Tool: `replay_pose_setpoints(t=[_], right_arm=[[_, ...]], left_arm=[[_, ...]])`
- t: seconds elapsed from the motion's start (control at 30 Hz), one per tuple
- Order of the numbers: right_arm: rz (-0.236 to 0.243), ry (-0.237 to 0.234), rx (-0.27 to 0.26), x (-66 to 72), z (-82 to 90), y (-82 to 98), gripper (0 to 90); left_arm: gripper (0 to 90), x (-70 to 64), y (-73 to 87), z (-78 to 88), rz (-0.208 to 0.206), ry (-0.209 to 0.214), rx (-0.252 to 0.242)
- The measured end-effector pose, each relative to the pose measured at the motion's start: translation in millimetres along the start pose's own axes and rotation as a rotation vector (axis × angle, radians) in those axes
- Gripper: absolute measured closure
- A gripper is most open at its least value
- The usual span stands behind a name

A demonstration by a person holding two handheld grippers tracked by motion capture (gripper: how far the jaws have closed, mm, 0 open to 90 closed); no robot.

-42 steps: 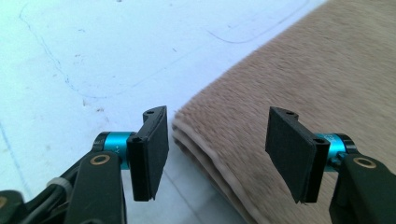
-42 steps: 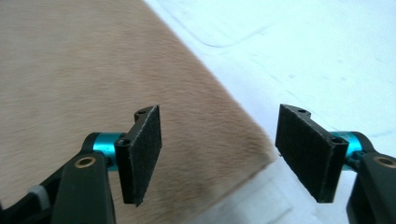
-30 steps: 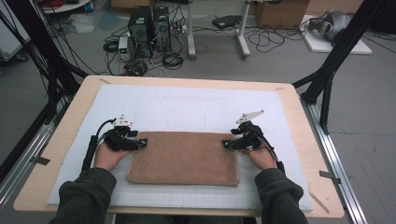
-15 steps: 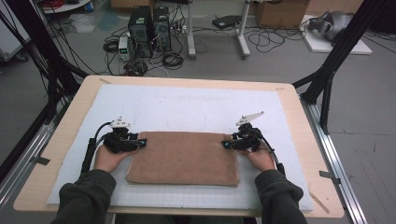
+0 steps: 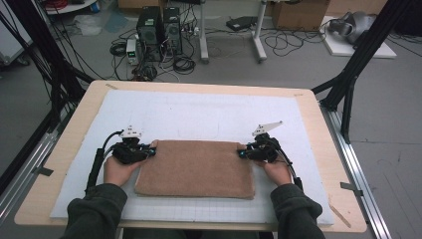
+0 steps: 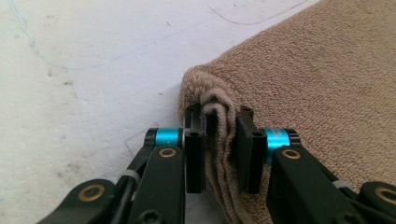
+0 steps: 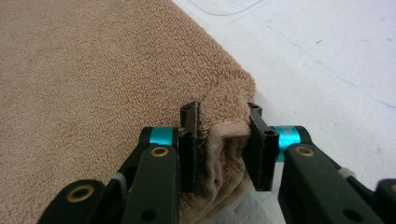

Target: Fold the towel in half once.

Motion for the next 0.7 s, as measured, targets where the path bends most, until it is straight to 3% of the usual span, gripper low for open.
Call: replay_pose_setpoints(t=[0.23,0.37,0.47,0.57,0.63,0.7], right_arm=[[0.028,0.005,-0.004,1.4,5.4,-2.9,75.2],[0.027,0.012,-0.009,2.0,9.5,-6.5,75.8],[0.039,0.031,-0.014,2.5,13.0,-12.7,76.2],[0.054,0.045,-0.019,2.1,17.8,-22.0,76.4],[0.058,0.059,-0.022,0.7,21.7,-28.4,76.4],[0.069,0.072,-0.033,-2.1,26.0,-34.9,76.4]], left_arm=[[78.7,-3.1,-4.1,3.8,-0.008,-0.032,-0.013],[79.2,-2.4,-10.2,7.9,0.014,-0.038,-0.054],[79.4,-1.5,-15.6,11.0,0.008,-0.048,-0.069],[79.4,0.0,-23.5,14.0,0.030,-0.044,-0.080],[79.4,1.1,-31.0,16.9,0.051,-0.048,-0.117],[79.4,1.9,-39.8,17.5,0.033,-0.060,-0.116]])
Point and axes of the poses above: each handheld gripper's, and its own axes: z roughly backward along the jaws, y roughly out of its underside, x roughly to its left, the point moved 3 cm from there along -z, roughly forward along the jaws, and after that the axes turned 8 degrees about -y, right-handed, at the moved point
